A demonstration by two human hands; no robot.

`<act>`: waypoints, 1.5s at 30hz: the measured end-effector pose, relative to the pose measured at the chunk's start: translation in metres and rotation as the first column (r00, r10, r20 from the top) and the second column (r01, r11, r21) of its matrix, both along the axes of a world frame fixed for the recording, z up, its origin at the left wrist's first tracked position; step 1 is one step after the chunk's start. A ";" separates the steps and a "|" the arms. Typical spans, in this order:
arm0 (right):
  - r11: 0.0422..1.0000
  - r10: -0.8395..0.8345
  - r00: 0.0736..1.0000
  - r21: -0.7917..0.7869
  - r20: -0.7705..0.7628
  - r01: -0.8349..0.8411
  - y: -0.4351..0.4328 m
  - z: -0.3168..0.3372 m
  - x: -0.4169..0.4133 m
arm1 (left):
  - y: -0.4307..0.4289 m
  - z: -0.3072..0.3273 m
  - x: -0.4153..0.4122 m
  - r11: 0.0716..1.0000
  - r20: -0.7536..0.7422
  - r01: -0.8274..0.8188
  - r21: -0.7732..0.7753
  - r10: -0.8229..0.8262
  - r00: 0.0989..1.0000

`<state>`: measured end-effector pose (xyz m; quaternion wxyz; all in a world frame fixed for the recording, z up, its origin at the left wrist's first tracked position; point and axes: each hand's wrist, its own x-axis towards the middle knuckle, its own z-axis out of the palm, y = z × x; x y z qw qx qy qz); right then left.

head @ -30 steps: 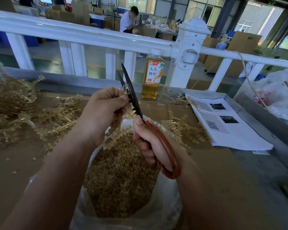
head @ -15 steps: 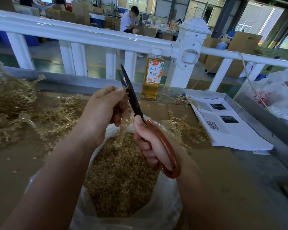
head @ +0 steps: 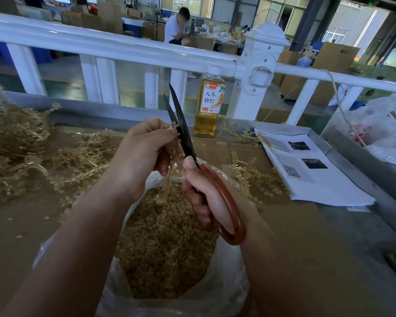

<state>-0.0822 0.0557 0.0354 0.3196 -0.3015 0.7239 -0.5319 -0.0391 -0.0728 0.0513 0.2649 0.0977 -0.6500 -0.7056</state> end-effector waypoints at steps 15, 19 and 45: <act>1.000 0.023 0.999 -0.016 0.045 -0.023 0.001 -0.001 -0.002 | 0.000 -0.002 -0.001 1.000 0.021 0.021 0.001 -0.021 1.000; 0.999 0.010 0.999 0.031 0.032 -0.011 0.001 0.000 -0.003 | 0.001 -0.002 0.000 1.000 0.018 0.018 0.017 -0.018 1.000; 0.955 -0.258 0.964 -0.137 0.059 0.263 0.003 0.008 -0.006 | -0.002 -0.002 0.007 0.908 0.123 0.120 -0.400 -0.077 0.989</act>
